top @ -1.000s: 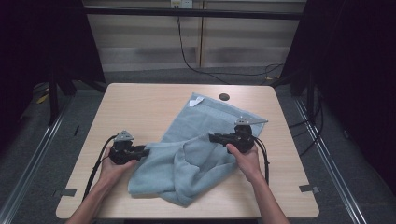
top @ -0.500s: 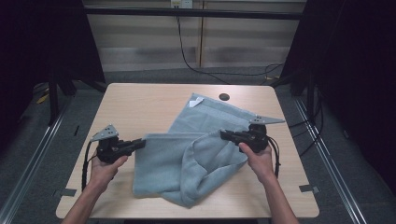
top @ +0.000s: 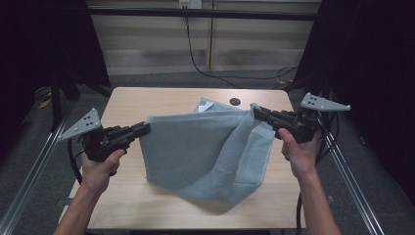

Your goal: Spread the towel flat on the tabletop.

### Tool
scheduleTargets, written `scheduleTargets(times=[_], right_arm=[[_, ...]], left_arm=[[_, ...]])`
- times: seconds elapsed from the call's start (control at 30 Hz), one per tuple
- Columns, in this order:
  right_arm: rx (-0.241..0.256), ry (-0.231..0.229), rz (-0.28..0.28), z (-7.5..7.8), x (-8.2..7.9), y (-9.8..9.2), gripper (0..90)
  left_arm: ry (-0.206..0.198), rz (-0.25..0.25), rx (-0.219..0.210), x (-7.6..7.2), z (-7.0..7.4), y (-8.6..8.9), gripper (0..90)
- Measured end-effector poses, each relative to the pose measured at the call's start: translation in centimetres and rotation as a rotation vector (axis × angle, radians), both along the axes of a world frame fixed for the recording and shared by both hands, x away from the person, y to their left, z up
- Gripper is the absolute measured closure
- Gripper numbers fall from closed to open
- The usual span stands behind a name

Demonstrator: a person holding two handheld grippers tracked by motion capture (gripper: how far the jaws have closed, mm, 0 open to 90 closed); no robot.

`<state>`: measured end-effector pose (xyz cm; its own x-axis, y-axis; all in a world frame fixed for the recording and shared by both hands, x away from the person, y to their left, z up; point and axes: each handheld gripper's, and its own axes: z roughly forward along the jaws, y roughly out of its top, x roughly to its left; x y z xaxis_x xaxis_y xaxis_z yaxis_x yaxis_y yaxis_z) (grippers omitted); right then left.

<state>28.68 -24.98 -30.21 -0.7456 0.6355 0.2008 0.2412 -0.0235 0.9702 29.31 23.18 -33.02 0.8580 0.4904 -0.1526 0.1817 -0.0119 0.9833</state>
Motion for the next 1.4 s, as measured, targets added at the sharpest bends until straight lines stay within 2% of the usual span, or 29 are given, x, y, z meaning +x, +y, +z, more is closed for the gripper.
scheduleTargets(times=[0.07,0.13,0.2,0.23,0.27,0.3,0.33,0.37,0.4,0.43,0.47,0.5,0.53,0.6,0.67,0.7,0.73,0.8,0.83,0.9,1.03,1.1,1.13,1.2,1.23,1.27,1.3,1.33,1.4], right_arm=[[0.02,-0.023,0.024,0.6,-0.8,0.1,85.5],[0.012,-0.023,0.044,0.3,-1.6,0.4,85.4],[-0.002,-0.013,0.055,-0.3,-2.1,0.7,85.3],[-0.035,0.028,0.091,-2.5,-3.2,1.3,85.1],[-0.042,0.044,0.097,-3.4,-3.6,1.5,85.1],[-0.042,0.044,0.097,-3.4,-3.6,1.5,85.1],[-0.06,0.08,0.113,-5.1,-4.4,1.9,85.1],[-0.074,0.129,0.139,-7.5,-5.7,2.2,84.9],[-0.083,0.163,0.155,-8.8,-6.3,2.4,84.8],[-0.083,0.163,0.155,-8.8,-6.3,2.4,84.8],[-0.105,0.192,0.167,-10.1,-6.9,2.7,84.7],[-0.115,0.251,0.206,-12.3,-8.1,2.9,84.0],[-0.129,0.276,0.226,-13.3,-8.8,3.0,83.8],[-0.156,0.329,0.248,-14.9,-10.0,3.1,80.1],[-0.165,0.35,0.253,-15.4,-10.6,2.9,76.0],[-0.186,0.372,0.236,-15.8,-11.5,2.5,64.9],[-0.202,0.378,0.203,-15.8,-11.8,2.1,61.6],[-0.208,0.375,0.183,-15.6,-11.9,1.7,57.0],[-0.203,0.365,0.171,-15.4,-11.9,1.3,54.1],[-0.158,0.331,0.141,-14.2,-11.1,0.1,50.8],[-0.127,0.296,0.142,-13.0,-10.1,-0.2,50.1],[-0.146,0.299,0.154,-12.9,-10.1,0.1,50.5],[-0.165,0.308,0.147,-13.0,-10.1,0.2,50.9],[-0.169,0.31,0.143,-13.2,-9.9,0.2,52.2],[-0.156,0.314,0.127,-13.5,-9.3,0.2,56.2],[-0.145,0.313,0.122,-13.7,-8.7,0.1,57.8],[-0.145,0.313,0.122,-13.7,-8.7,0.1,57.8],[-0.138,0.328,0.094,-14.3,-7.0,0.1,61.3],[-0.123,0.331,0.084,-14.6,-5.8,0.1,61.2]], left_arm=[[-0.001,-0.003,0.003,-0.2,0.0,0.2,85.9],[0.007,-0.001,0.018,-0.6,-0.6,0.4,85.7],[0.046,-0.008,0.054,-1.2,-2.2,1.0,85.6],[0.081,-0.032,0.083,-1.9,-4.0,1.3,85.4],[0.11,-0.024,0.119,-2.5,-5.5,1.6,85.3],[0.11,-0.024,0.119,-2.5,-5.5,1.6,85.2],[0.134,-0.028,0.126,-2.8,-6.5,1.7,85.2],[0.188,-0.045,0.146,-3.5,-8.9,2.1,85.1],[0.188,-0.045,0.146,-3.5,-8.9,2.1,85.0],[0.216,-0.059,0.159,-4.0,-10.0,2.2,85.0],[0.237,-0.092,0.191,-4.5,-10.9,2.2,84.9],[0.247,-0.102,0.219,-4.9,-11.4,2.2,84.5],[0.261,-0.126,0.243,-5.3,-11.9,2.1,83.9],[0.3,-0.184,0.282,-6.9,-13.6,2.0,81.0],[0.305,-0.191,0.302,-7.1,-13.9,2.0,77.3],[0.307,-0.165,0.302,-7.3,-14.0,2.1,60.0],[0.308,-0.154,0.252,-7.0,-13.5,2.6,58.0],[0.297,-0.145,0.231,-6.6,-13.2,2.9,56.8],[0.303,-0.131,0.201,-6.0,-12.8,3.2,53.6],[0.297,-0.12,0.186,-4.7,-12.5,3.2,50.2],[0.341,-0.047,0.239,-0.7,-12.8,1.8,54.0],[0.348,-0.026,0.249,0.0,-13.1,1.3,57.0],[0.368,-0.039,0.291,1.5,-14.0,0.4,57.2],[0.38,-0.03,0.306,2.1,-14.6,-0.2,58.1],[0.402,-0.04,0.373,3.2,-15.6,-1.3,60.1],[0.4,-0.035,0.392,3.7,-16.0,-2.0,61.1],[0.4,-0.035,0.392,3.7,-16.0,-2.0,62.1],[0.407,-0.047,0.392,3.9,-16.2,-2.3,62.5],[0.411,-0.073,0.402,4.2,-16.5,-3.1,63.3]])
